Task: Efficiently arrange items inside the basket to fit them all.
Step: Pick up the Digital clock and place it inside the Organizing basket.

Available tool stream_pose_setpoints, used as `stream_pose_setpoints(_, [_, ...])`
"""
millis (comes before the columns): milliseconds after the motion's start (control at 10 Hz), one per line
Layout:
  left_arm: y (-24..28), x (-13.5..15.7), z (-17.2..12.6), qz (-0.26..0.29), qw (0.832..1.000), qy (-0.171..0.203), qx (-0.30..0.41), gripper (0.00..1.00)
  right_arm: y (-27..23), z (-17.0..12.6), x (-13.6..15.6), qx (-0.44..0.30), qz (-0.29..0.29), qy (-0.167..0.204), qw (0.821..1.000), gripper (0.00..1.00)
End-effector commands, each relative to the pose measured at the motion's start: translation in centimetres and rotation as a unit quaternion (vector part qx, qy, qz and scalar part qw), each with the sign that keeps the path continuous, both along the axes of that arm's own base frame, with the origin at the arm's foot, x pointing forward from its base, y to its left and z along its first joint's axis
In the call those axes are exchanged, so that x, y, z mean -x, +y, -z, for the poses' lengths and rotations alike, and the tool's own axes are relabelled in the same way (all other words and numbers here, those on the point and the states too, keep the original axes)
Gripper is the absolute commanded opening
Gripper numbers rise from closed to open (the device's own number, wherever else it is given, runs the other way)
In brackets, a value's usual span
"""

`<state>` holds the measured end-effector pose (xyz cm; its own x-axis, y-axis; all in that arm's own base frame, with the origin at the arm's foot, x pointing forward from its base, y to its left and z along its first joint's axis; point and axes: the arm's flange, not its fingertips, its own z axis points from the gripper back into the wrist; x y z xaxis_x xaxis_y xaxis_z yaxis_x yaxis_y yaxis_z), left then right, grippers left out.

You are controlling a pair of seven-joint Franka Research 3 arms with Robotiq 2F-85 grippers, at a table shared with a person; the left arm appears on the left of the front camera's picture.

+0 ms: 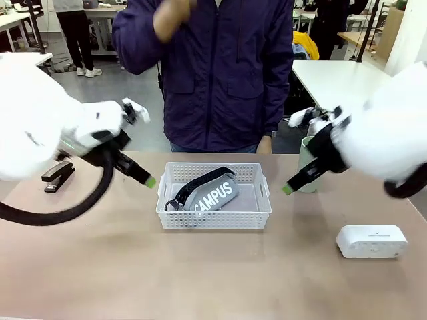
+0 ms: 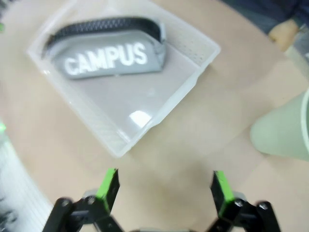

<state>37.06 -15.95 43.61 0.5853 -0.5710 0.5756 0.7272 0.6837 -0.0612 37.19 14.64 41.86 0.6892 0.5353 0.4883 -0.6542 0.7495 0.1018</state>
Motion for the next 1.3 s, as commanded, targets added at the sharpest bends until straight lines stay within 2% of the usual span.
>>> stream_pose_setpoints(0, [7.2,5.0,-2.0,0.048,0.995,0.014,0.084,1.0,-7.2,-4.2,3.8,-0.084,-0.02,0.039,0.995,1.0])
stream_pose_setpoints(100, [9.9,6.4,-3.5,0.144,0.972,0.03,0.184,1.0,-10.1,-6.2,5.3,-0.145,0.026,0.065,0.987,1.0])
stream_pose_setpoints(200, [13.4,7.1,-4.2,0.146,0.96,0.029,0.235,1.0,-13.8,-7.4,6.9,-0.216,0.07,0.04,0.973,1.0])
stream_pose_setpoints(400, [21.6,8.2,-3.9,0.047,0.952,0.017,0.301,1.0,-22.7,-8.3,11.0,-0.309,0.139,-0.018,0.941,1.0])
stream_pose_setpoints(500, [25.0,9.2,-3.0,0.005,0.943,0.018,0.332,1.0,-26.6,-7.7,12.3,-0.35,0.167,-0.024,0.921,1.0])
stream_pose_setpoints(600, [28.1,10.4,-1.8,-0.055,0.931,0.021,0.359,1.0,-30.1,-6.6,13.2,-0.383,0.196,-0.019,0.902,1.0])
stream_pose_setpoints(800, [35.4,12.4,1.1,-0.158,0.892,0.016,0.423,1.0,-35.8,-3.3,14.2,-0.442,0.254,0.002,0.86,1.0])
stream_pose_setpoints(1000, [38.9,13.3,3.5,-0.208,0.849,0.003,0.487,1.0,-38.6,0.5,14.3,-0.491,0.286,0.024,0.823,1.0])
stream_pose_setpoints(1200, [39.2,12.9,4.6,-0.221,0.831,-0.003,0.511,1.0,-39.0,2.3,14.3,-0.507,0.305,0.036,0.806,1.0])
